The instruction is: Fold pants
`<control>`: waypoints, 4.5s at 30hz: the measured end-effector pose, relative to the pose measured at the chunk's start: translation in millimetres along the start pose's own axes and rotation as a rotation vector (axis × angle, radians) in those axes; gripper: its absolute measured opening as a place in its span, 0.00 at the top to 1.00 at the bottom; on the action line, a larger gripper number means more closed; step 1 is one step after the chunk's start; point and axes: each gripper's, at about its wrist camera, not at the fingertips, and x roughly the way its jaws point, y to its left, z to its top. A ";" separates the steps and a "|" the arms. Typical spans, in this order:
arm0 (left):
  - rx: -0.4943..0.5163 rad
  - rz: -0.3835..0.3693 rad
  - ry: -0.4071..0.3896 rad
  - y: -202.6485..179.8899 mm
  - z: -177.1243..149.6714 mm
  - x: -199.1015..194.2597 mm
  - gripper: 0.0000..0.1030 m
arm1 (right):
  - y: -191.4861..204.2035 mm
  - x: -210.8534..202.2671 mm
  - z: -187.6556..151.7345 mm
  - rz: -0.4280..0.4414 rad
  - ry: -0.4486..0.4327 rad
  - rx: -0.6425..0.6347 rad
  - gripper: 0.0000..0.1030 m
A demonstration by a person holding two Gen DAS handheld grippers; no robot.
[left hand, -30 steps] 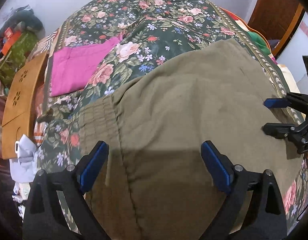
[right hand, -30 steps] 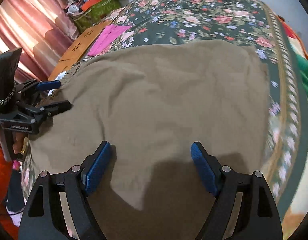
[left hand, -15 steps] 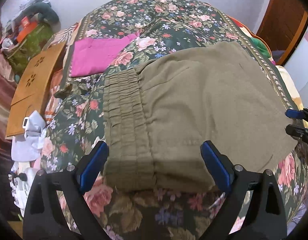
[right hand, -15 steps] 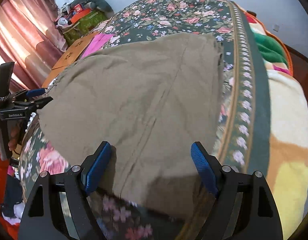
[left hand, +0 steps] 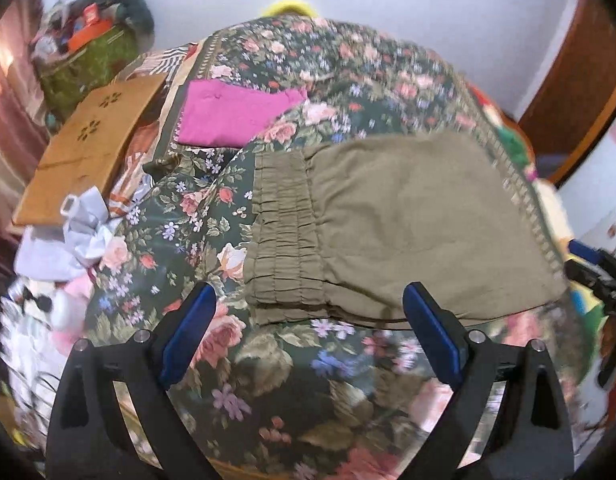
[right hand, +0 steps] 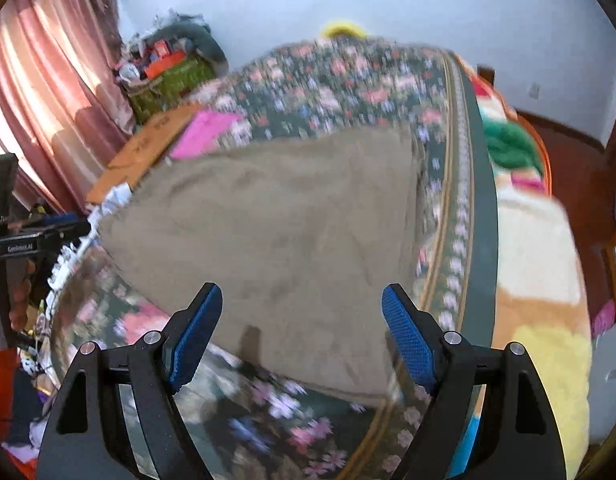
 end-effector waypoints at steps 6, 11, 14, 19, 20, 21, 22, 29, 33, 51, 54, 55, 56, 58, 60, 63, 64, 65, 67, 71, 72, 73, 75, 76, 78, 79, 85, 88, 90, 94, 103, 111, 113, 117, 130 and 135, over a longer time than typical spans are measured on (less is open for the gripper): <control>-0.093 -0.085 0.021 1.0 -6.8 -4.2 0.07 | 33.9 5.7 15.5 0.032 -0.069 -0.070 0.22; -0.152 -0.197 0.113 -4.6 -22.8 18.2 0.07 | 50.7 36.2 15.2 0.054 -0.022 -0.104 0.22; -0.149 -0.255 0.158 -11.7 -28.2 30.0 0.07 | 52.0 56.8 12.9 0.052 0.040 -0.132 0.22; -0.138 -0.305 0.164 -18.7 -25.1 36.9 0.04 | 45.9 72.3 4.7 0.062 0.110 -0.145 0.22; -0.153 -0.329 0.166 -17.7 -23.9 40.1 0.02 | 43.7 72.4 4.4 0.076 0.117 -0.132 0.22; -0.168 -0.346 0.169 -16.0 -23.0 42.9 0.01 | 41.9 73.1 3.9 0.090 0.128 -0.120 0.22; -0.181 -0.359 0.169 -14.4 -21.1 46.1 0.01 | 40.3 73.3 2.8 0.102 0.132 -0.109 0.22; -0.243 -0.417 0.183 -7.8 0.1 73.0 0.01 | 41.5 73.4 -4.7 0.136 0.128 -0.088 0.21; -0.238 -0.372 0.174 -5.9 7.7 77.1 0.13 | 41.0 73.7 -6.3 0.150 0.127 -0.086 0.20; -0.396 -0.432 0.179 -1.3 29.5 100.8 0.13 | 31.2 77.9 -7.5 0.195 0.132 -0.048 0.19; -0.390 -0.354 0.154 -1.1 37.3 104.4 0.33 | 30.7 78.0 -7.8 0.196 0.129 -0.044 0.19; -0.381 -0.313 0.147 -0.3 37.0 104.0 0.51 | 30.4 77.9 -8.1 0.197 0.130 -0.043 0.19; -0.367 -0.253 0.136 -0.6 37.5 103.9 0.66 | 30.1 77.3 -8.4 0.196 0.130 -0.044 0.19; -0.361 -0.228 0.108 0.5 34.8 101.7 0.70 | 29.1 75.9 -8.8 0.198 0.127 -0.040 0.19; -0.324 -0.185 0.068 -1.5 32.1 93.2 0.76 | 26.7 72.8 -8.8 0.201 0.126 -0.025 0.19; -0.243 -0.079 -0.016 -6.5 24.5 69.0 0.79 | 18.3 63.4 -8.5 0.216 0.116 0.027 0.22; -0.214 -0.031 -0.045 -8.6 21.4 59.7 0.79 | 13.4 58.3 -8.7 0.218 0.104 0.058 0.22; -0.182 0.028 -0.079 -10.5 18.3 50.7 0.80 | 8.3 53.8 -9.1 0.213 0.097 0.086 0.22; -0.127 0.135 -0.130 -9.4 11.3 34.7 0.80 | 1.9 46.1 -11.4 0.201 0.087 0.113 0.22; -0.022 0.346 -0.221 -7.6 -0.2 8.1 0.81 | 1.6 37.1 -22.1 0.116 0.081 0.063 0.22; 0.004 0.390 -0.244 -8.5 -2.2 2.8 0.81 | 4.0 38.7 -25.2 0.106 0.090 0.043 0.22; 0.027 0.421 -0.264 -10.6 -3.1 -1.9 0.81 | 4.6 41.2 -27.0 0.109 0.097 0.034 0.22; 0.065 0.452 -0.304 -18.0 -4.6 -12.3 0.81 | 6.7 47.4 -30.0 0.119 0.105 0.037 0.22; 0.085 0.465 -0.321 -23.4 -4.0 -15.1 0.81 | 5.1 47.7 -29.8 0.124 0.105 0.042 0.22; 0.152 0.513 -0.388 -42.3 -2.0 -23.9 0.90 | 2.6 49.8 -27.8 0.138 0.109 0.051 0.22; 0.185 0.533 -0.417 -51.5 -1.6 -29.7 0.94 | 1.7 49.6 -27.4 0.141 0.110 0.055 0.22; 0.336 0.400 -0.475 -108.8 16.7 -44.7 0.94 | 2.2 49.9 -28.7 0.146 0.105 0.056 0.22; 0.247 0.273 -0.370 -98.4 25.2 -32.9 0.94 | 3.1 50.2 -28.8 0.148 0.102 0.058 0.22; 0.138 0.149 -0.280 -76.2 27.4 -23.3 0.94 | 2.9 50.1 -29.4 0.152 0.102 0.059 0.22; -0.053 0.021 -0.147 -28.6 13.8 -10.5 0.73 | 2.6 49.6 -31.4 0.157 0.100 0.065 0.21; -0.357 -0.110 0.062 58.3 -24.7 16.1 0.33 | 2.9 47.7 -34.0 0.159 0.099 0.071 0.20; -0.601 -0.418 0.128 99.0 -50.6 48.2 0.19 | 3.5 48.5 -33.8 0.155 0.103 0.071 0.19; -0.636 -0.477 0.130 104.1 -48.1 58.1 0.16 | 3.5 48.8 -33.7 0.157 0.104 0.073 0.19; -0.624 -0.447 0.133 104.4 -33.5 78.8 0.16 | 2.8 49.3 -35.0 0.161 0.107 0.074 0.19; -0.279 0.096 -0.046 65.6 -6.0 53.6 0.78 | 0.7 50.7 -35.4 0.161 0.108 0.078 0.19; 0.000 0.318 -0.215 6.5 16.2 17.4 0.82 | -1.1 50.4 -35.9 0.168 0.105 0.083 0.19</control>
